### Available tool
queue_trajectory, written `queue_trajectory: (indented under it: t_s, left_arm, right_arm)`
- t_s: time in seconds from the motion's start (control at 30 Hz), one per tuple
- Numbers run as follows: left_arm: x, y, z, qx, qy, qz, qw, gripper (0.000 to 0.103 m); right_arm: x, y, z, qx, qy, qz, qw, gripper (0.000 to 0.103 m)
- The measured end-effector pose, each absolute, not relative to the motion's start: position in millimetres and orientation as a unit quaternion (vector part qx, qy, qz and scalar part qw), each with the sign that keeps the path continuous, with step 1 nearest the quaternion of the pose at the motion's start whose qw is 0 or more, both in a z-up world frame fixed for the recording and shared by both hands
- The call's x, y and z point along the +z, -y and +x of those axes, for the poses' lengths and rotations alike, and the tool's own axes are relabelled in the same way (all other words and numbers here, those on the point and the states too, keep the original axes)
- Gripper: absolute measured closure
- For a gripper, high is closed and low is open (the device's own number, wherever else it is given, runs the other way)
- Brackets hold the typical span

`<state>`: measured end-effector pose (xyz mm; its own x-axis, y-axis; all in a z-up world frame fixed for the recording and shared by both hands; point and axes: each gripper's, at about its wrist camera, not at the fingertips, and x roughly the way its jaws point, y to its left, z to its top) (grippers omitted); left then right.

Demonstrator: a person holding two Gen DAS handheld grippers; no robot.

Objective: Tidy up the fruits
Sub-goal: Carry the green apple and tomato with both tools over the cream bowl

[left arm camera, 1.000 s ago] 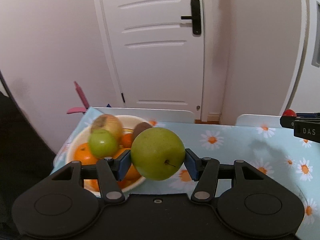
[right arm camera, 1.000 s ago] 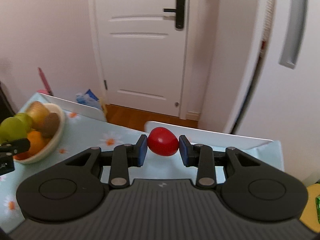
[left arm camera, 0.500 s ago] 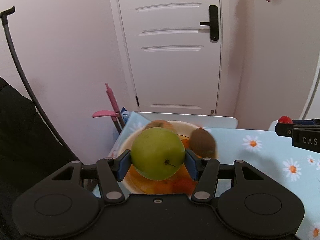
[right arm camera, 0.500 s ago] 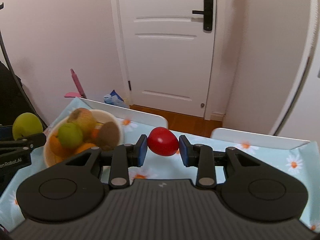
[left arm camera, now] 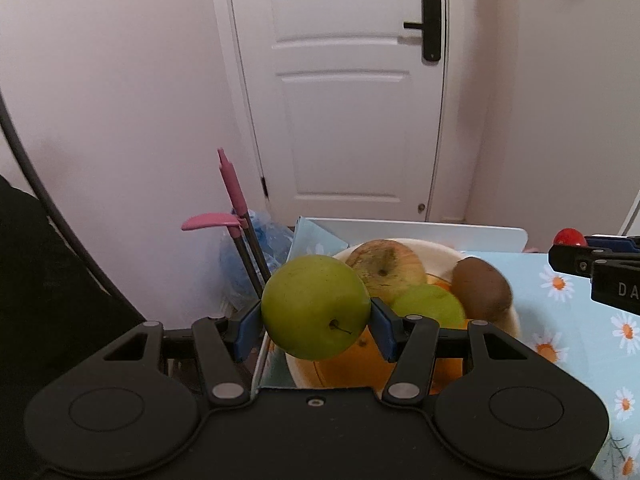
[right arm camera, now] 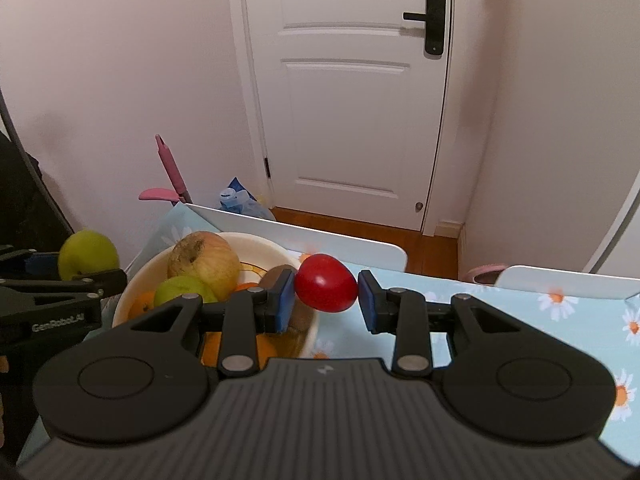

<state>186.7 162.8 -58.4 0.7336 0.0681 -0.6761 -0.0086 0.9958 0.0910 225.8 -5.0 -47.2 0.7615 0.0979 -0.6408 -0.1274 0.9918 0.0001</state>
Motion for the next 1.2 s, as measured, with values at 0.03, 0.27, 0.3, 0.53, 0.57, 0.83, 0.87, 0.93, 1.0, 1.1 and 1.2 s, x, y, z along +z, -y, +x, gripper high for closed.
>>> queue_trajectory:
  t_s: [0.03, 0.27, 0.3, 0.53, 0.57, 0.83, 0.87, 0.93, 1.0, 1.1, 1.2]
  left_arm:
    - [-61.0, -166.0, 191.2, 0.017, -0.368, 0.04, 0.929, 0.042]
    - [-78.1, -180.4, 219.0, -0.008, -0.395, 0.04, 0.918, 0.042]
    - [-79.7, -181.2, 221.7, -0.01, -0.397, 0.04, 0.917, 0.042]
    - [-88.1, -181.4, 233.8, -0.023, -0.411, 0.037, 0.911, 0.042]
    - [-88.7, -181.7, 234.9, -0.024, -0.413, 0.036, 0.91, 0.042]
    - [-89.4, -186.5, 236.7, -0.029, -0.408, 0.027, 0.912, 0.027]
    - [-87.0, -187.6, 235.1, -0.028, -0.402, 0.026, 0.915, 0.02]
    - [-84.4, -190.5, 233.9, -0.029, -0.397, 0.019, 0.917, 0.02]
    - [-82.0, -192.1, 231.3, -0.025, -0.396, 0.016, 0.918, 0.019]
    - [-77.9, -193.3, 223.6, -0.017, -0.393, 0.016, 0.919, 0.019]
    - [-73.7, -194.2, 215.7, -0.01, -0.392, 0.011, 0.92, 0.019]
  right_arm:
    - [-48.8, 1.5, 228.4, 0.058, -0.341, -0.022, 0.938, 0.054]
    - [-57.2, -13.4, 243.1, 0.043, -0.348, -0.021, 0.936, 0.054]
    - [-58.2, -14.6, 244.7, 0.042, -0.349, -0.021, 0.936, 0.054]
    - [-61.3, -18.5, 254.0, 0.035, -0.352, -0.019, 0.935, 0.054]
    - [-61.5, -18.5, 254.9, 0.035, -0.352, -0.018, 0.935, 0.054]
    - [-62.6, -17.7, 262.2, 0.037, -0.356, -0.017, 0.934, 0.054]
    - [-62.5, -17.2, 262.8, 0.038, -0.356, -0.017, 0.934, 0.054]
    - [-62.6, -17.1, 265.0, 0.042, -0.356, -0.019, 0.933, 0.054]
    - [-62.5, -17.1, 267.8, 0.047, -0.357, -0.018, 0.933, 0.054]
    - [-61.8, -17.6, 274.1, 0.062, -0.359, -0.018, 0.931, 0.054]
    - [-62.1, -18.6, 283.4, 0.082, -0.365, -0.013, 0.927, 0.054]
